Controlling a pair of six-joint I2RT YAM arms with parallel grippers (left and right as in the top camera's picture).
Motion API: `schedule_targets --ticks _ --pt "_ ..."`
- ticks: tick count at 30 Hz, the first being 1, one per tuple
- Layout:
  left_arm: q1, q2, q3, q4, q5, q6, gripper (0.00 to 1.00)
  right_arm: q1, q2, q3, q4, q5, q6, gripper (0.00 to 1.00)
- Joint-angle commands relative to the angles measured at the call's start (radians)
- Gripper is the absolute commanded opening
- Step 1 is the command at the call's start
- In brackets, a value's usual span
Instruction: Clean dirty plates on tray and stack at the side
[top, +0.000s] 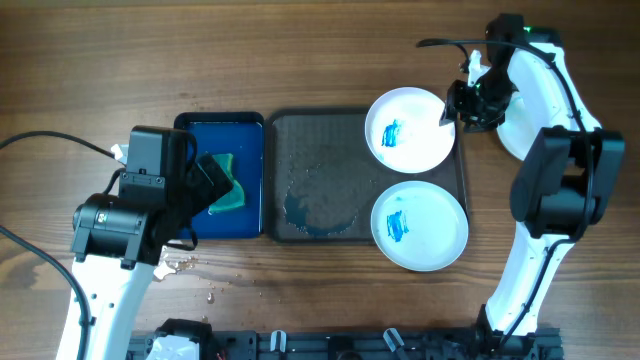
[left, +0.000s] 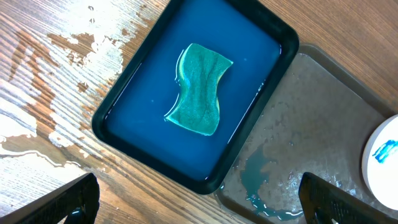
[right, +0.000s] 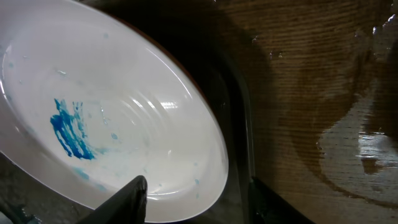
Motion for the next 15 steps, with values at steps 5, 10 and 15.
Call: schedule_targets --ticks 5,10,15 --pt "-0.002 0.002 -0.005 -0.001 0.009 0.013 1.0 0.007 0.082 -0.083 0.078 -0.021 0.016 0.5" --pt "-0.002 0.001 -0.005 -0.001 0.009 0.013 0.99 0.011 0.082 -0.116 0.105 -0.029 0.014 0.22" --pt "-0.002 0.006 -0.005 0.001 0.009 0.038 0.76 0.034 0.08 -0.116 0.083 -0.029 0.01 0.05"
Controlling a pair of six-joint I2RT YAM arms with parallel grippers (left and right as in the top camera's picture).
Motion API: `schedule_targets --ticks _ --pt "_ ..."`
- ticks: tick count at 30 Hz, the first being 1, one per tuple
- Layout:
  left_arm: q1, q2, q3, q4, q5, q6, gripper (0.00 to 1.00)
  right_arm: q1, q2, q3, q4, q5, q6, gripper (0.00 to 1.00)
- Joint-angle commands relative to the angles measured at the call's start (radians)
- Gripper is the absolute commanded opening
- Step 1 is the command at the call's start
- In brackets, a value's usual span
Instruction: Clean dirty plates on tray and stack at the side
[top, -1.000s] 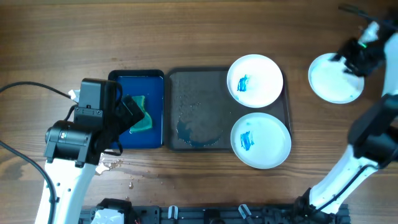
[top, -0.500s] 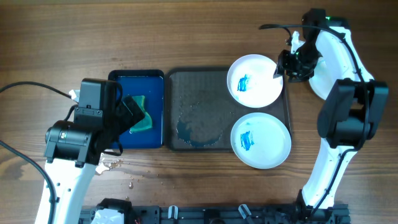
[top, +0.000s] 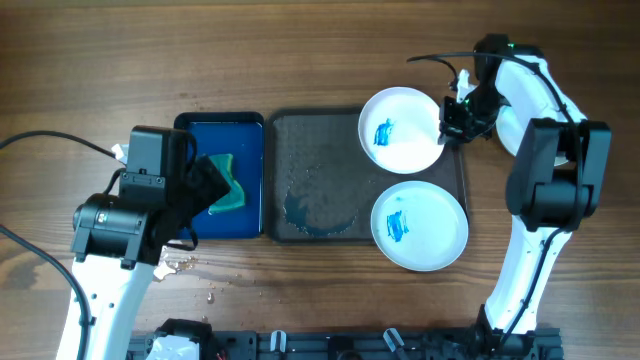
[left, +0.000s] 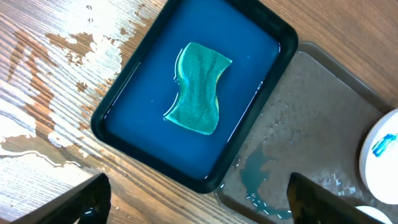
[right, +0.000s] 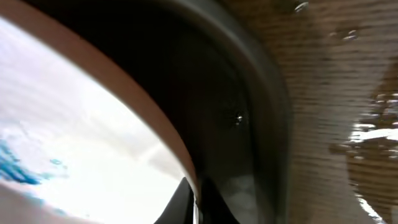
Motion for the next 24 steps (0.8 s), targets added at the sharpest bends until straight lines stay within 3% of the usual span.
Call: schedule_targets --ticks 1,3,4,5,7,9,11,20,24 --pt "-0.002 0.016 -0.005 0.005 0.003 0.055 0.66 0.05 0.023 -0.014 0.002 0.024 -0.004 0.05" --pt "-0.002 0.05 -0.005 0.005 0.003 0.084 0.42 0.101 0.023 -0.014 0.004 0.028 -0.004 0.05" --pt "-0.002 0.085 -0.005 0.006 0.003 0.107 0.4 0.132 0.023 -0.014 0.004 0.037 -0.004 0.05" --pt "-0.002 0.111 -0.005 0.006 0.003 0.11 0.41 0.157 0.023 -0.014 0.004 0.046 -0.008 0.04" --pt "-0.002 0.198 -0.005 0.006 0.003 0.11 0.56 0.21 0.023 -0.014 0.0 0.049 -0.022 0.05" --pt "-0.002 0.284 -0.005 0.011 0.003 0.111 0.65 0.239 0.023 -0.014 0.001 0.049 -0.018 0.05" --pt "-0.002 0.388 -0.005 0.048 0.004 0.143 0.68 0.254 0.023 -0.014 -0.003 0.049 -0.017 0.05" --pt "-0.002 0.688 -0.005 0.304 0.022 0.235 0.69 0.255 0.023 -0.014 -0.02 0.049 -0.025 0.05" --pt "0.0 0.713 -0.005 0.365 0.022 0.242 0.54 0.255 0.023 -0.014 -0.025 0.049 -0.024 0.05"
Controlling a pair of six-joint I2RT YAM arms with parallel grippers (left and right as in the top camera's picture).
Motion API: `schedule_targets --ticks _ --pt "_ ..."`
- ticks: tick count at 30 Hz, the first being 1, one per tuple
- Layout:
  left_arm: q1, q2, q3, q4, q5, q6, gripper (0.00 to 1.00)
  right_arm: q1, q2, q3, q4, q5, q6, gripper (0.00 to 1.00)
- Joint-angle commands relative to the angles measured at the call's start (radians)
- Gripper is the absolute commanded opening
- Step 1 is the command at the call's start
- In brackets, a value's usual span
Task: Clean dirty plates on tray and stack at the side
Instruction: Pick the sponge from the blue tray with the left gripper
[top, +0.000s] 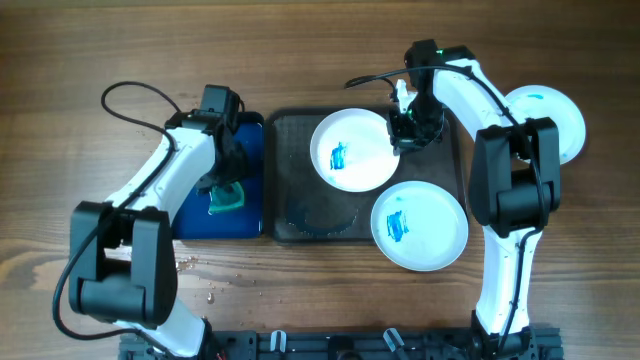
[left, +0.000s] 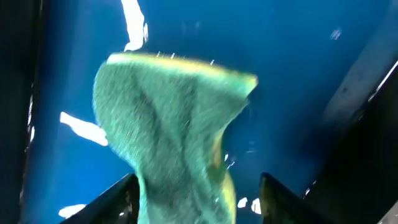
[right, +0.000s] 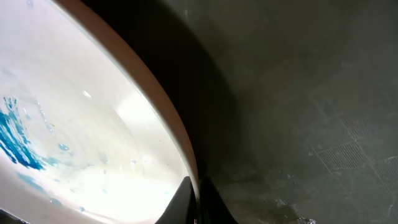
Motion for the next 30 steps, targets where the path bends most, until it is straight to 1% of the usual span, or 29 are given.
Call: schedule_targets --ticks 1,2,3,4,6,7,8,9,13,17,19,22,26,29,30 --pt "0.001 0.018 -0.003 0.03 0.008 0.025 0.48 0.008 0.023 -0.014 -0.014 0.026 -0.02 0.05" --pt "0.008 0.026 -0.003 0.038 0.009 0.025 0.42 0.008 0.023 -0.014 -0.017 0.026 -0.02 0.05" --pt "0.014 0.037 -0.003 0.041 0.009 0.025 0.43 0.008 0.023 -0.014 -0.02 0.026 -0.02 0.04" --pt "0.026 0.054 -0.003 0.04 0.008 0.025 0.47 0.008 0.023 -0.014 -0.024 0.026 -0.02 0.05" --pt "0.045 0.071 -0.003 0.027 0.008 0.025 0.38 0.008 0.023 -0.014 -0.025 0.026 -0.019 0.05" --pt "0.045 0.071 -0.003 0.027 0.009 0.036 0.31 0.008 0.023 -0.014 -0.025 0.026 -0.019 0.05" --pt "0.045 0.071 -0.003 0.027 0.008 0.052 0.1 0.008 0.023 -0.014 -0.025 0.026 -0.018 0.04" --pt "0.045 0.071 -0.003 0.022 0.008 0.054 0.04 0.008 0.023 -0.014 -0.025 0.025 -0.017 0.05" --pt "0.031 0.029 -0.003 0.004 0.009 0.047 0.04 0.008 0.023 -0.014 -0.026 0.026 -0.017 0.05" --pt "-0.045 -0.206 -0.003 -0.002 0.008 0.034 0.04 0.008 0.023 -0.014 -0.01 0.026 -0.017 0.05" --pt "-0.114 -0.392 -0.003 -0.003 0.009 0.02 0.04 0.008 0.023 -0.014 -0.006 0.026 -0.018 0.05" --pt "-0.173 -0.47 -0.003 -0.002 0.009 0.012 0.04 0.008 0.023 -0.014 -0.005 0.026 -0.019 0.05" --pt "-0.197 -0.412 -0.003 0.027 0.039 0.013 0.04 0.008 0.023 -0.014 -0.006 0.026 -0.018 0.05" --pt "-0.197 -0.316 -0.003 0.051 -0.047 0.013 0.04 0.008 0.023 -0.014 -0.012 0.026 -0.017 0.05" --pt "-0.197 -0.287 -0.003 0.063 -0.013 0.019 0.04 0.008 0.023 -0.014 -0.012 0.026 -0.018 0.05"
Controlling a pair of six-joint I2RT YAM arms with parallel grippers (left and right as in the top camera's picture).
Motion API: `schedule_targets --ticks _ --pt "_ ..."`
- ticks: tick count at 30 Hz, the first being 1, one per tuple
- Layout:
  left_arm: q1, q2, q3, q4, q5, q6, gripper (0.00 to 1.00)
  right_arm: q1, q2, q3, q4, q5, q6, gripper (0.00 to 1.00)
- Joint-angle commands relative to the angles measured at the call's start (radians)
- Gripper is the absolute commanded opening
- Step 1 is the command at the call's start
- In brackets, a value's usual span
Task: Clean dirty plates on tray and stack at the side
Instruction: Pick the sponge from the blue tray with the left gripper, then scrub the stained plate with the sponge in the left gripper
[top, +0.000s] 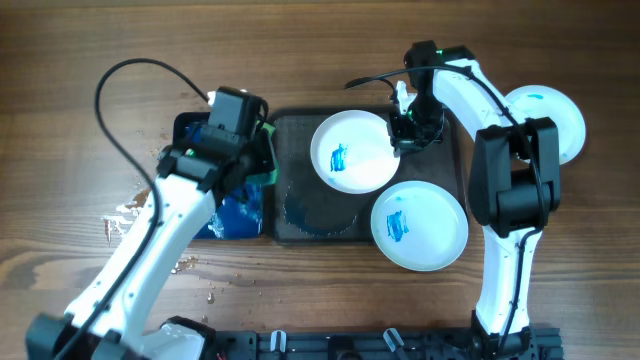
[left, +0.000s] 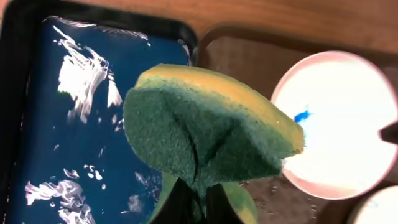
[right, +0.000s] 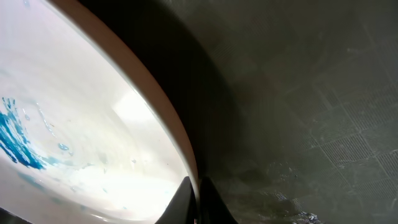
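Note:
A white plate (top: 350, 151) smeared with blue sits on the dark tray (top: 300, 205), its right rim pinched by my right gripper (top: 400, 140); the rim (right: 168, 134) fills the right wrist view, with the right gripper (right: 194, 193) shut on it. A second blue-smeared plate (top: 419, 226) lies at the tray's front right. My left gripper (left: 198, 202) is shut on a green and yellow sponge (left: 211, 127), held over the seam between the blue water tray (left: 68, 143) and the dark tray, left of the held plate (left: 339, 124).
A white plate (top: 548, 120) rests on the table at the far right, beyond the tray. Water is spilled on the wood (top: 120, 222) left of the blue tray. A black cable (top: 120, 90) loops over the back left.
My left gripper has shut on the sponge and lifted it out of the blue water, and holds it now at the dark tray's left edge. The right gripper and its plate are unchanged.
At first my right gripper stood open at the far plate's right rim, and the left hung open above the sponge in the blue tray. The right then shut on the rim and had the plate further left. The left was down at the sponge, and now holds it.

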Motion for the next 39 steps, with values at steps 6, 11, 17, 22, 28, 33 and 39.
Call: schedule_targets --ticks 6,11,17,22,28,33,39 --pt "-0.073 0.235 0.005 0.209 0.302 -0.011 0.04 0.007 0.023 -0.014 -0.001 0.026 -0.016 0.05" --pt "-0.173 0.373 0.005 0.434 0.507 -0.122 0.04 0.009 0.023 -0.014 0.0 0.025 -0.016 0.05" --pt "-0.251 0.466 0.005 0.711 0.47 -0.303 0.04 0.009 0.023 -0.014 -0.015 0.025 -0.011 0.05" --pt "-0.225 0.607 0.005 0.704 0.331 -0.332 0.04 0.009 0.023 -0.014 -0.033 0.025 0.006 0.05" --pt "-0.117 0.622 0.005 0.387 0.072 -0.332 0.04 0.009 0.023 -0.014 -0.043 0.026 0.006 0.05" --pt "-0.108 0.616 0.005 0.263 -0.133 -0.314 0.04 0.009 0.023 -0.014 -0.042 0.026 0.006 0.05" --pt "-0.182 0.579 0.06 0.306 0.193 -0.039 0.04 0.009 0.023 -0.014 -0.042 0.029 0.006 0.05"
